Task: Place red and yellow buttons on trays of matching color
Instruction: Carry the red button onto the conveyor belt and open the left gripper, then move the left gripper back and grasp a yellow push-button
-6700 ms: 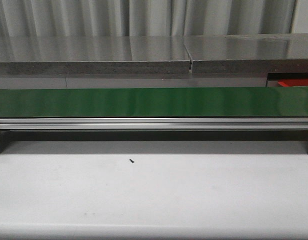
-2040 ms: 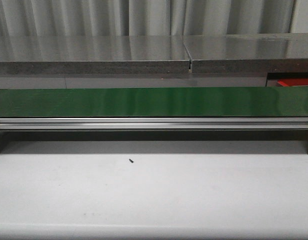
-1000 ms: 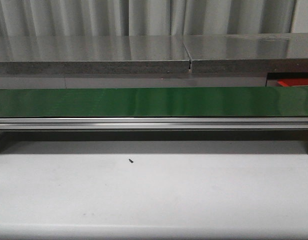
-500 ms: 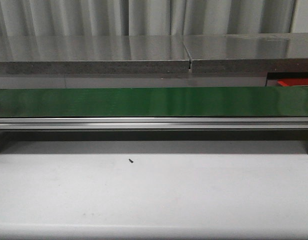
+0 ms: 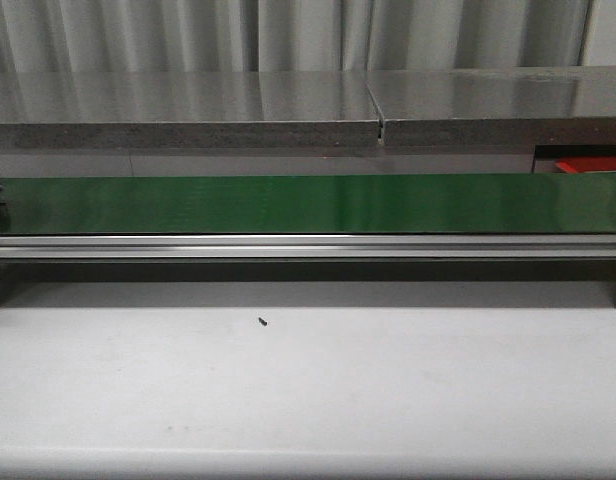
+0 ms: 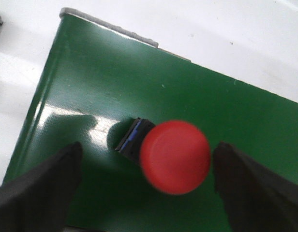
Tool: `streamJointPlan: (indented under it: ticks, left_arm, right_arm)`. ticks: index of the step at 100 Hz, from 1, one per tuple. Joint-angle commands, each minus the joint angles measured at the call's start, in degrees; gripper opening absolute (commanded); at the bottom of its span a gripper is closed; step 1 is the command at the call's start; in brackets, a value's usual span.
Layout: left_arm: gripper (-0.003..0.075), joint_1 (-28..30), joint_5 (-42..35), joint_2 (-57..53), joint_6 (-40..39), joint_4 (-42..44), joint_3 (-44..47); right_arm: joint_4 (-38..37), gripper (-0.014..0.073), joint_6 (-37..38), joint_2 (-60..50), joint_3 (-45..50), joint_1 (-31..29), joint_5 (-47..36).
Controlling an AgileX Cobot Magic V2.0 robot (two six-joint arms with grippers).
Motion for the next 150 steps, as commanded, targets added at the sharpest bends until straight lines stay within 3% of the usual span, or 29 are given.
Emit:
streamJointPlan:
  ticks: [1,50,121,150]
  left_arm:
    - [0.0687,-0.41,-0.08,-2.87,-0.02,-1.27,-3.31]
    - [0.0659,1.92,2.60,-12.71,1.47,2.44,-3.96]
    - [0.0659,25.07,3.39,-14.03,1.47,10.33,7.76]
    - [0.0659,28.23,-0.32,-5.49,1.47,10.57,7.39]
  right_arm:
    - [-0.47,-0.0117,-0.12,-0.79,0.01,-0.05,-4.60]
    - [-0.47,-0.0117,-0.12,-0.79,0.01,-0.05,-4.60]
    - [-0.47,-0.0117,-0.12,-0.79,0.01,-0.05,-4.60]
    - [-0.47,-0.0117,-0.12,-0.79,0.01,-0.05,-4.60]
